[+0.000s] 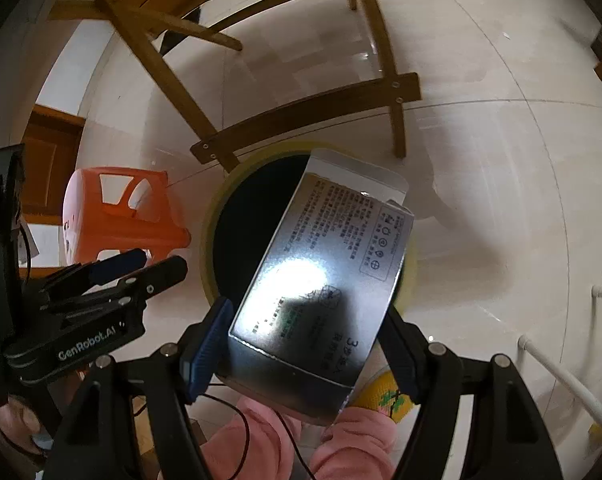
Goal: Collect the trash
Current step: 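Open both tools over the black bin to drop mask and box, then raise both tools back over the table toward the remaining trash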
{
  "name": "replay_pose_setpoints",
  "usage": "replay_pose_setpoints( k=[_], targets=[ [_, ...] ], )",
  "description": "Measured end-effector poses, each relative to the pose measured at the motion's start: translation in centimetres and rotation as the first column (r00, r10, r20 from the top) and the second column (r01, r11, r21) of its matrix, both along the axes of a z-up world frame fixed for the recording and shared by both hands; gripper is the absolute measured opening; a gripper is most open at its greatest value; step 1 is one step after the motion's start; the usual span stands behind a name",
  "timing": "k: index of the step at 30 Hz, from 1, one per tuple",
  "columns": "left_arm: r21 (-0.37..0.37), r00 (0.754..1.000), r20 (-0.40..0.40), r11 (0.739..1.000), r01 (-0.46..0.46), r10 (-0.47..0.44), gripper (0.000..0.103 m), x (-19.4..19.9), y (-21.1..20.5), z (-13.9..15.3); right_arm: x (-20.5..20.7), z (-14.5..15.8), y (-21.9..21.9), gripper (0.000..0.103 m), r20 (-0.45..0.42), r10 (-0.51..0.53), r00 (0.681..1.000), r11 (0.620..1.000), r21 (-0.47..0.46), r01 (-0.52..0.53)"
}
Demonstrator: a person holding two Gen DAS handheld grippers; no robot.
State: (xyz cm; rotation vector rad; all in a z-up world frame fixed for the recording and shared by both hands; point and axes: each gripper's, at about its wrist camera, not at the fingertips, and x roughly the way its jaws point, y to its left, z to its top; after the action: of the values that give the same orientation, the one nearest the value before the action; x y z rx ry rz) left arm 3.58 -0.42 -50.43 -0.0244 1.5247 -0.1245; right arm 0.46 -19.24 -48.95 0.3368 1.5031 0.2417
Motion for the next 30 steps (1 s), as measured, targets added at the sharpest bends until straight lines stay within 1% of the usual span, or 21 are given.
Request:
replay_pose_setpoints(
  k=[3,6,8,14,17,25,30],
  targets=[
    [-0.006,1.0,0.011,1.0,-0.027,0.027,0.057,-0.2,1.0,0.2,0.5,-0.3,1.2,0.072,0.013,0.029,0.999,1.0,-0.008,-0.029],
    [-0.009,0.999,0.028,0.999,-0.037,0.038,0.057,-0.4,1.6,0.6,0.8,-0.1,2.5,0.073,0.046,0.055,0.997,0.998,-0.026,-0.054],
    [0.004,0.998,0.042,0.999,-0.042,0.042,0.057,-0.3,2.1,0.8,1.1,-0.1,3.2,0.073,0.066,0.067,0.996,0.997,-0.037,-0.065],
    [-0.009,0.995,0.07,0.998,-0.064,0.064,0.057,-0.1,3.7,1.3,1.6,-1.2,4.7,0.074,0.09,0.071,0.993,0.995,-0.074,-0.064],
    [-0.01,0.994,0.081,0.998,-0.067,0.067,0.057,0.1,4.2,1.3,1.7,-1.7,5.1,0.078,0.111,0.075,0.991,0.991,-0.119,-0.062],
    [-0.026,0.992,0.091,0.996,-0.082,0.084,0.057,0.1,4.5,1.5,1.7,-2.0,4.7,0.079,0.12,0.029,0.992,0.993,-0.121,-0.014],
    [-0.034,0.992,0.09,0.996,-0.086,0.089,0.057,0.0,4.2,2.6,1.0,-1.3,4.4,0.079,0.112,0.016,0.994,0.993,-0.119,-0.003]
  ],
)
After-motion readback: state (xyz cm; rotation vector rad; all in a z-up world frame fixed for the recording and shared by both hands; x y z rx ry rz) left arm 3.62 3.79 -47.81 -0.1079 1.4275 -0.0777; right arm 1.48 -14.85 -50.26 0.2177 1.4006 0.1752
